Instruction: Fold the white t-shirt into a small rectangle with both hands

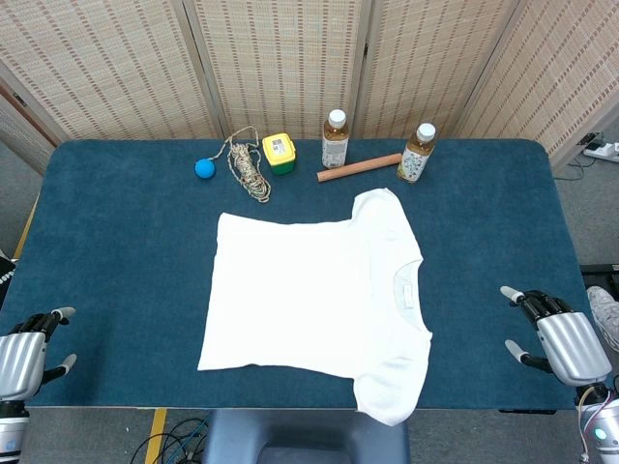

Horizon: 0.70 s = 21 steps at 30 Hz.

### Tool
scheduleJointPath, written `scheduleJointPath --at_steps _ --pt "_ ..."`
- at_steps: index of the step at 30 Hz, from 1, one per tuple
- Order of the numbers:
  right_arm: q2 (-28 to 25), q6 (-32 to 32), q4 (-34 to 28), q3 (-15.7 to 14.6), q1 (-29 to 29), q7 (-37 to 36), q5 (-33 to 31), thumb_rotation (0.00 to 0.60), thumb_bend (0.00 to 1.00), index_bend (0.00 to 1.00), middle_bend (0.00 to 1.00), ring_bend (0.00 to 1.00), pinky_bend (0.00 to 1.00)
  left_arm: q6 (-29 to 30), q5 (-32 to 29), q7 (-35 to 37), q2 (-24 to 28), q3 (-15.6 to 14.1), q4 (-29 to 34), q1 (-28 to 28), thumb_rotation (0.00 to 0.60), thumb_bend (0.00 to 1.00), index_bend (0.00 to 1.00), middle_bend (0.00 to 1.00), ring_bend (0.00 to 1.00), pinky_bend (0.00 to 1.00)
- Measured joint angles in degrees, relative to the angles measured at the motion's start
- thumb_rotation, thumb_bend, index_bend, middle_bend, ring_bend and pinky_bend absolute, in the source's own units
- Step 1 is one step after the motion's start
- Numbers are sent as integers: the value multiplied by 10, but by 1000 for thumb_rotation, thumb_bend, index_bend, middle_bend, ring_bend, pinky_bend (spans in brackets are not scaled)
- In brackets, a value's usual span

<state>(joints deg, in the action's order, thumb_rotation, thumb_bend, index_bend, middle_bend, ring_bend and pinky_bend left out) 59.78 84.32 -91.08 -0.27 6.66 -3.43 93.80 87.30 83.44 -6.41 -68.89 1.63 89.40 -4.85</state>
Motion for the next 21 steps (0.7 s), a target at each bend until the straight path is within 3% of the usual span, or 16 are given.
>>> scheduleJointPath --at_steps 12,15,21 --pt "-8 27 2 4 -11 -8 3 600 242 166 344 269 319 0 58 30 -6 -10 -12 -9 600 194 359 423 378 474" --pt "-9 31 3 5 -13 -10 5 600 242 166 344 269 319 -8 81 39 -9 -15 -17 -20 600 194 374 456 425 526" --pt "-11 36 5 5 -15 -14 9 600 242 166 344 269 319 -39 134 58 -18 -30 -30 -54 600 194 395 545 505 722"
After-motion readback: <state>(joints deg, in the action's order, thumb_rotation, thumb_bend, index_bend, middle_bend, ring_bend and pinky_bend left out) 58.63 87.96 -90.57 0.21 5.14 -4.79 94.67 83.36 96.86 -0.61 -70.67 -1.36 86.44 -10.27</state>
